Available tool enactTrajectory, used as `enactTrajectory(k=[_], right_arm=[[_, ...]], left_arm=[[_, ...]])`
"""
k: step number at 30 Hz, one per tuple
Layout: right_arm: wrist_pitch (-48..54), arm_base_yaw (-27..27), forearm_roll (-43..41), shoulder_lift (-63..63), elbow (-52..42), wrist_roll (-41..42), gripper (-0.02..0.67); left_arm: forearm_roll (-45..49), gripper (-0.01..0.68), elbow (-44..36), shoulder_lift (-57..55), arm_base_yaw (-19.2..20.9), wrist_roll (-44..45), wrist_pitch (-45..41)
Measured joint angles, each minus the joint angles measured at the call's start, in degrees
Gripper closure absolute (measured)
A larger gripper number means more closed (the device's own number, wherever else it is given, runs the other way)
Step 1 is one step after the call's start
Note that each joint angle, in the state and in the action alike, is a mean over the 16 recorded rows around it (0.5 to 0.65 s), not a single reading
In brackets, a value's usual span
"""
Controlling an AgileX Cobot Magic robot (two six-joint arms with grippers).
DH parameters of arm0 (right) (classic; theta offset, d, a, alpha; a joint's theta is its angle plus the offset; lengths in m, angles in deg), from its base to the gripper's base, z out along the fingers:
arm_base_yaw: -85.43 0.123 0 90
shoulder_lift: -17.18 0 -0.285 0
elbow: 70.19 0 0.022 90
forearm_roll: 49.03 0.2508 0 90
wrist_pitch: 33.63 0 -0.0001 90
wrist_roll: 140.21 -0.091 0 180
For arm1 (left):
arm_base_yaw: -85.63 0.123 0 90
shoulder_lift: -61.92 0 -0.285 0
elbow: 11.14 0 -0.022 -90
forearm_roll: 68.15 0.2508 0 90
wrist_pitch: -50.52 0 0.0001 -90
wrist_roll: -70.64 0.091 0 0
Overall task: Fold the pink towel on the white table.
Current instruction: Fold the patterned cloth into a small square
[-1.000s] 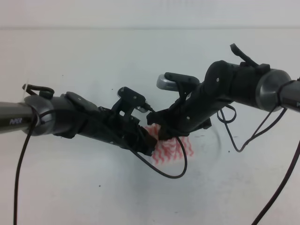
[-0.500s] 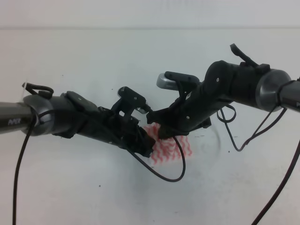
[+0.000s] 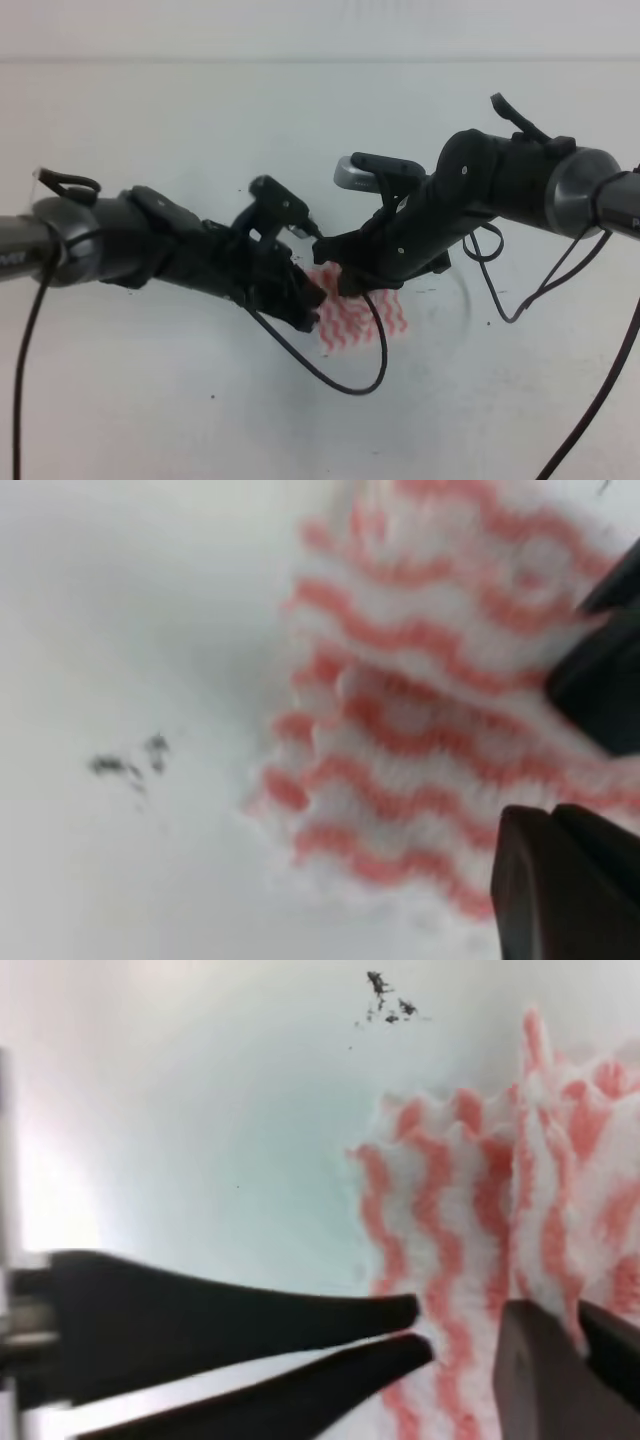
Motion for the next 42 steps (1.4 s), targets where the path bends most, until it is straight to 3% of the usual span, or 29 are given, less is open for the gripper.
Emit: enactTrajectory(k=[7,15,22,33,42], right_arm=[[-0.04,0.00,-0.03,0.00,0.00,0.00,0.661],[-0.11,0.00,-0.02,0.03,-0.01,0.03,0.659],[-0.19,0.00,0.02,0.03,0.00,0.03,0.659],[-0.20,0.00,1.05,-0.06,0.00,-0.08,0.658],[-0.10,0.00,3.74,-0.39,0.01,-0.17,0.566]], left_arm=[[-5.01,0.677,-1.40,2.46,3.70,6.40,-5.08],[-24.04,0.676,-8.58,2.49,7.61,28.95,-13.44],[-38.19,0.676,-14.10,-0.39,8.41,45.90,-18.89],[-39.94,0.676,-14.07,-4.82,8.25,48.50,-21.89],[-40.47,0.675,-13.83,-5.15,8.24,48.54,-21.59]])
